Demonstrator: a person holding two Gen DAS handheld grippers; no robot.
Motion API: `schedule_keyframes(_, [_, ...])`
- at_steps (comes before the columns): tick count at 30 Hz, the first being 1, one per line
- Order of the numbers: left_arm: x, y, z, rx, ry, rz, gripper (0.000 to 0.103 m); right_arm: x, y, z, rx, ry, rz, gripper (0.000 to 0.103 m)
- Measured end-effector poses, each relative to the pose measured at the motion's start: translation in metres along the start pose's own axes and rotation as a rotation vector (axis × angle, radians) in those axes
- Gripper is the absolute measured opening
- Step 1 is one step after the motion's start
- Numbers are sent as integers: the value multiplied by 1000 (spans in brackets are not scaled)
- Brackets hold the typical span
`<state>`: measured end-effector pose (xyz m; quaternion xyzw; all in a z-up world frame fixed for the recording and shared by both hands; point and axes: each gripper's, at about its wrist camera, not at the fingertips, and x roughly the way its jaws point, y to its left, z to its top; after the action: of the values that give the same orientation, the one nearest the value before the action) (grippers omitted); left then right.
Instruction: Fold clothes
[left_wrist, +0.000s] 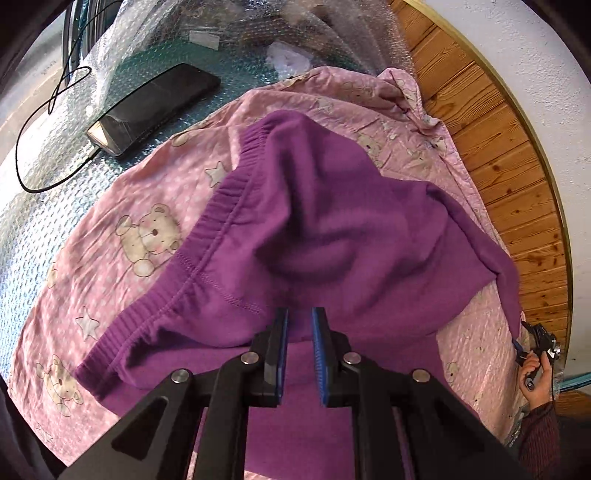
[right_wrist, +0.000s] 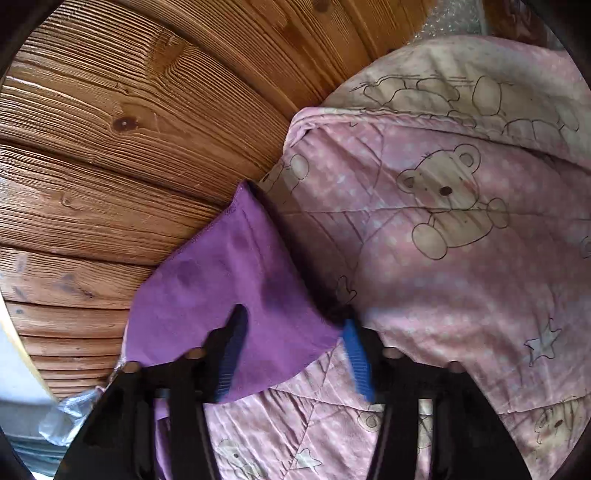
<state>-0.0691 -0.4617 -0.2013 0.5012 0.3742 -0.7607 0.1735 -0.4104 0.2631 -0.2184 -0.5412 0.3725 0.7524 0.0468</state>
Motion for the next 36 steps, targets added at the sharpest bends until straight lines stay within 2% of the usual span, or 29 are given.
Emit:
schedule_keyframes(3, [15, -29, 8, -23, 7, -77, 15, -31, 7, -9, -56, -70, 22, 4])
schedule_keyframes(6, [31, -72, 24, -23, -1, -162, 17, -97, -2, -30, -95, -155, 98, 3])
schedule_keyframes(7, [36, -88, 29, -21, -3, -192, 20, -119, -12, -37, -100, -175, 109, 3])
schedule_keyframes(9, [49, -120, 40, -26, 1, -244, 36, -151, -38, -50, -107, -202, 88, 3])
schedule_keyframes(11, [70, -149, 49, -37, 27, -304, 42, -164, -71, -56, -78, -190, 52, 3])
schedule_keyframes(13, [95, -172, 52, -49, 69, -322, 43, -171, -104, -59, -34, -170, 22, 3])
schedule_keyframes(15, [116, -183, 48, -80, 110, -306, 43, -175, -133, -61, 24, -144, 27, 3])
schedule_keyframes(17, [129, -186, 39, -106, 132, -256, 43, -177, -150, -66, 52, -130, 34, 3])
schedule_keyframes(19, [126, -180, 28, -145, 122, -220, 43, -176, -157, -71, 61, -124, 42, 3])
schedule_keyframes(22, [107, -160, 17, -197, 62, -173, 44, -173, -166, -74, 79, -122, 55, 3])
schedule_keyframes(24, [109, -149, 16, -213, 53, -136, 51, -169, -169, -75, 86, -117, 57, 3])
schedule_keyframes(28, [142, -155, 36, -141, 63, -69, 51, -161, -157, -63, 41, -94, 39, 3])
schedule_keyframes(29, [142, -162, 41, -110, 45, -66, 50, -161, -153, -59, 24, -93, 37, 3])
schedule_keyframes(30, [138, -172, 46, -63, 18, -78, 19, -169, -146, -52, 2, -109, 52, 3])
schedule_keyframes(31, [131, -182, 50, -10, -6, -86, 3, -181, -141, -46, -7, -130, 88, 3])
schedule_keyframes(32, [118, -190, 51, 32, -31, -109, 4, -196, -136, -41, -20, -154, 121, 3])
schedule_keyframes(34, [75, -197, 45, 73, -66, -209, 3, -235, -139, -49, -70, -201, 131, 3])
schedule_keyframes(36, [28, -190, 20, 136, -57, -288, 3, -275, -150, -63, -118, -235, 126, 3])
